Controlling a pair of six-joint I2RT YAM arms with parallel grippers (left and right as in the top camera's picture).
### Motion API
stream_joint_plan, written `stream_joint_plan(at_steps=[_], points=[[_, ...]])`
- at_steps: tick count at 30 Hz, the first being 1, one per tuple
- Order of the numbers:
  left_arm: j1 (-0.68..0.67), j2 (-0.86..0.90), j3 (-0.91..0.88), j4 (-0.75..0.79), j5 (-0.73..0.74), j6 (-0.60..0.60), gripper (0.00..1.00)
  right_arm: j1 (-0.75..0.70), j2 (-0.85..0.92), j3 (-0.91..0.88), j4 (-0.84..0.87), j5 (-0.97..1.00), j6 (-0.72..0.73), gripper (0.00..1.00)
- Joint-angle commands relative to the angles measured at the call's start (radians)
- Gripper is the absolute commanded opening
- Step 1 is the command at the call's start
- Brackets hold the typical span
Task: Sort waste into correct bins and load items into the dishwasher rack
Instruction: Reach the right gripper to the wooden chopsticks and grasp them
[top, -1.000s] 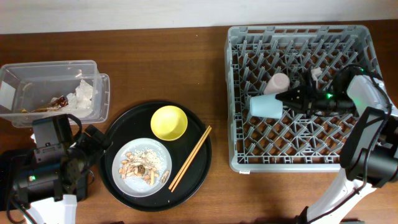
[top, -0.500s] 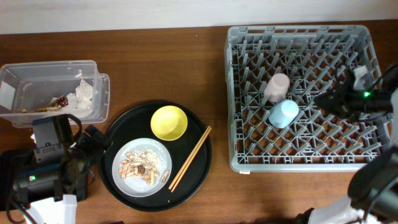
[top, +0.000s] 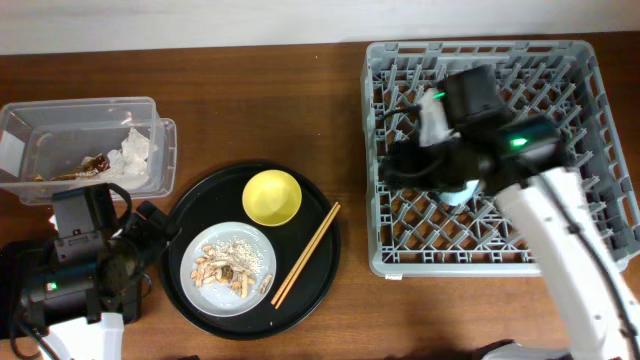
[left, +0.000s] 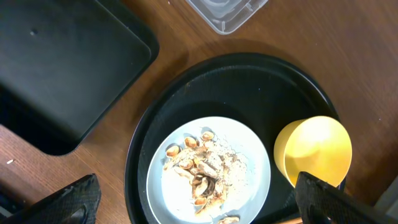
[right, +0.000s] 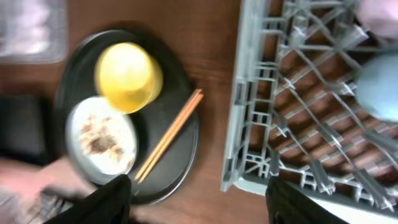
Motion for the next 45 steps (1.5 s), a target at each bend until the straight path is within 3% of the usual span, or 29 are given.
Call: stream_joint_plan(at_steps=[1,6,7,8,9,10,12,13,16,17,18,22,25,29,31,34,37,40,45], points=[[0.005,-0.002,0.006,0.0,0.004,0.001,0.99,0.167,0.04,0.007,-0.025,0.283,0.304,0.7],[0.005,-0.002,0.006,-0.001,0.004,0.001,0.99,0.31,0.134,-0.051,0.019,0.289,0.452,0.72],[0.005,-0.002,0.006,0.0,0.004,0.001,0.99,0.314,0.153,-0.051,0.028,0.286,0.452,0.9],[0.005,-0.002,0.006,0.0,0.004,0.001,0.99,0.314,0.167,-0.051,0.034,0.279,0.452,1.0],[0.005,-0.002,0.006,0.0,0.004,0.001,0.99,0.314,0.18,-0.051,0.035,0.262,0.452,0.94],[0.005,-0.002,0.006,0.0,0.004,0.001,0.99,0.314,0.193,-0.051,0.035,0.258,0.452,0.99],[0.005,-0.002,0.006,0.0,0.004,0.001,0.99,0.315,0.211,-0.051,0.013,0.225,0.451,0.98],[0.005,-0.002,0.006,0.0,0.004,0.001,0.99,0.317,0.227,-0.064,0.008,0.214,0.452,0.91],[0.005,-0.002,0.006,0.0,0.004,0.001,0.99,0.346,0.257,-0.12,0.048,0.181,0.529,0.8],[0.005,-0.002,0.006,0.0,0.004,0.001,0.99,0.363,0.266,-0.142,0.076,0.169,0.544,0.69],[0.005,-0.002,0.006,0.0,0.004,0.001,0.99,0.384,0.273,-0.162,0.104,0.169,0.567,0.64],[0.005,-0.002,0.006,0.0,0.004,0.001,0.99,0.472,0.277,-0.249,0.265,0.191,0.67,0.57],[0.005,-0.002,0.006,0.0,0.004,0.001,0.99,0.496,0.277,-0.321,0.302,0.295,0.803,0.42],[0.005,-0.002,0.006,0.0,0.004,0.001,0.99,0.497,0.277,-0.435,0.478,0.28,0.814,0.33],[0.005,-0.002,0.006,0.0,0.004,0.001,0.99,0.497,0.277,-0.455,0.543,0.254,0.814,0.33],[0.005,-0.002,0.006,0.0,0.004,0.001,0.99,0.497,0.277,-0.455,0.563,0.257,0.814,0.43],[0.005,-0.002,0.006,0.0,0.004,0.001,0.99,0.497,0.309,-0.457,0.578,0.264,0.814,0.42],[0.005,-0.002,0.006,0.0,0.004,0.001,0.99,0.504,0.364,-0.457,0.607,0.238,0.814,0.31],[0.005,-0.002,0.006,0.0,0.004,0.001,0.99,0.503,0.374,-0.457,0.607,0.242,0.814,0.36]])
